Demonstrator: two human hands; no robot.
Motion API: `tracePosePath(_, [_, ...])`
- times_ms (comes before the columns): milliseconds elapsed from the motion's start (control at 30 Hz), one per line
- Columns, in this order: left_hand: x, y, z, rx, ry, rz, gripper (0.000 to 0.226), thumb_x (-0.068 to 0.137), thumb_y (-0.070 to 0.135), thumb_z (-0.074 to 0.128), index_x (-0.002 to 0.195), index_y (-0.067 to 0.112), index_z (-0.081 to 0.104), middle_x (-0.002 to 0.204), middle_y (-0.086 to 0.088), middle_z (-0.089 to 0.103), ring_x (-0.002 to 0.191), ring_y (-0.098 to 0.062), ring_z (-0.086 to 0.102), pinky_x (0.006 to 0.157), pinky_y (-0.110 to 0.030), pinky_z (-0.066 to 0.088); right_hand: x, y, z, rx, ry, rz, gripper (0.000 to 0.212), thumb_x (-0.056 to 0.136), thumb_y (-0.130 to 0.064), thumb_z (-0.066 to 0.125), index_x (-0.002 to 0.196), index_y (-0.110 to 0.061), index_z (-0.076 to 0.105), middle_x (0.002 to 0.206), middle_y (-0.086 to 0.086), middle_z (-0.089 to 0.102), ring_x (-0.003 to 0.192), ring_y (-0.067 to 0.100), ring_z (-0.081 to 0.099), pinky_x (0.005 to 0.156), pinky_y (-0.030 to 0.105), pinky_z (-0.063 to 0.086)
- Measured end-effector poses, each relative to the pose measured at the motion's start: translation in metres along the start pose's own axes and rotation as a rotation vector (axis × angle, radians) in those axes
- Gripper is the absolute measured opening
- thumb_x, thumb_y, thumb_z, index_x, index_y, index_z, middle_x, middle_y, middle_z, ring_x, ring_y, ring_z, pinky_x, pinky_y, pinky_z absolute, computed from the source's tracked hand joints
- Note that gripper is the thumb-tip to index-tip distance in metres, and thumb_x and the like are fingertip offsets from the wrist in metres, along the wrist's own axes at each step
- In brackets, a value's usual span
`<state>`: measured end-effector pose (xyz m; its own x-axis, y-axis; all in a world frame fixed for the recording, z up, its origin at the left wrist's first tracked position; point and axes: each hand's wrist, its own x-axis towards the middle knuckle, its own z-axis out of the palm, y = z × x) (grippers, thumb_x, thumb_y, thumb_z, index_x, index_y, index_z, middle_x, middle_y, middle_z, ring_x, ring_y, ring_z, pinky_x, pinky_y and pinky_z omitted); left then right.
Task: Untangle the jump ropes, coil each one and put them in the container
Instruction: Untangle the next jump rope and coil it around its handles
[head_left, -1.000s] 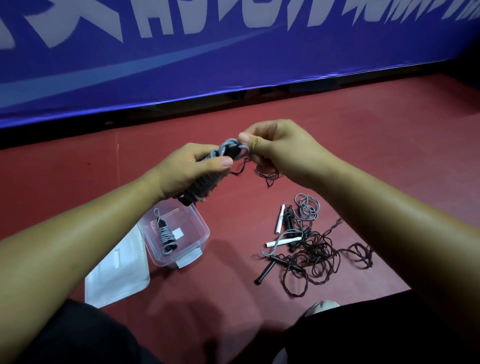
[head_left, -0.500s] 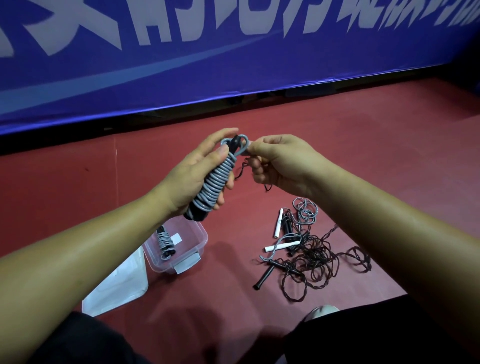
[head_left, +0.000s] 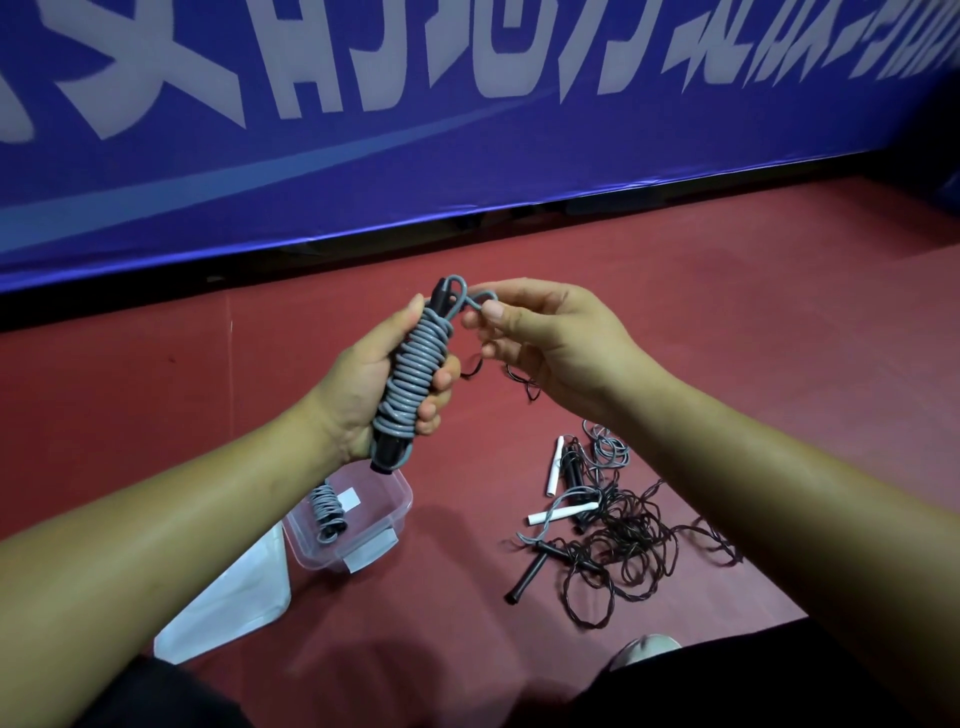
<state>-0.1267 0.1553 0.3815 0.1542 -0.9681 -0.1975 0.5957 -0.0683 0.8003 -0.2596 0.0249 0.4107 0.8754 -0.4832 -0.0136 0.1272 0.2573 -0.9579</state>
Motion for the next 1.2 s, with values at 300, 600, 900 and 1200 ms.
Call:
tracePosePath(300, [0.001,-0.009,0.004,-0.013,-0.059,-0.031,0.036,0.093,0.054,0.039,0.099,0.020,0.052,0.061,-0.007,0.049,0.036,-0.015,0.046,0.036,-0.021,0.042,0.003,0.001,0.007,0.214,0.129,0.096,0.015,0.099,-0.014,0.055,0.101,-0.004,0.066,0.081,0.004,0.070,0.061,0.009,0.062,0.058,0.017,0.053])
tracePosePath(600, [-0.001,-0.006,0.001,-0.040,-0.033,-0.032,0.042,0.092,0.055,0.038,0.112,0.020,0.048,0.061,-0.005,0.049,0.036,-0.014,0.045,0.036,-0.020,0.041,0.000,-0.001,0.007,-0.137,0.195,-0.171,0.010,0.085,0.006,0.070,0.088,0.004,0.060,0.083,0.025,0.071,0.069,0.023,0.072,0.069,0.026,0.059])
tracePosePath(900, [-0.004,-0.004,0.002,-0.080,-0.016,-0.030,0.040,0.093,0.055,0.038,0.102,0.019,0.053,0.061,-0.005,0.047,0.035,-0.013,0.043,0.035,-0.020,0.040,-0.003,-0.001,0.012,-0.298,0.145,-0.221,0.011,0.091,0.005,0.064,0.102,0.008,0.068,0.087,0.017,0.074,0.074,0.019,0.072,0.073,0.024,0.057])
tracePosePath(1200, [-0.006,-0.006,0.006,-0.018,-0.063,-0.070,0.049,0.093,0.055,0.038,0.120,0.017,0.052,0.061,-0.006,0.048,0.036,-0.013,0.044,0.036,-0.020,0.041,0.002,-0.005,0.004,-0.240,0.139,-0.131,0.008,0.091,0.005,0.064,0.097,0.010,0.065,0.069,0.014,0.067,0.058,0.013,0.063,0.061,0.020,0.052])
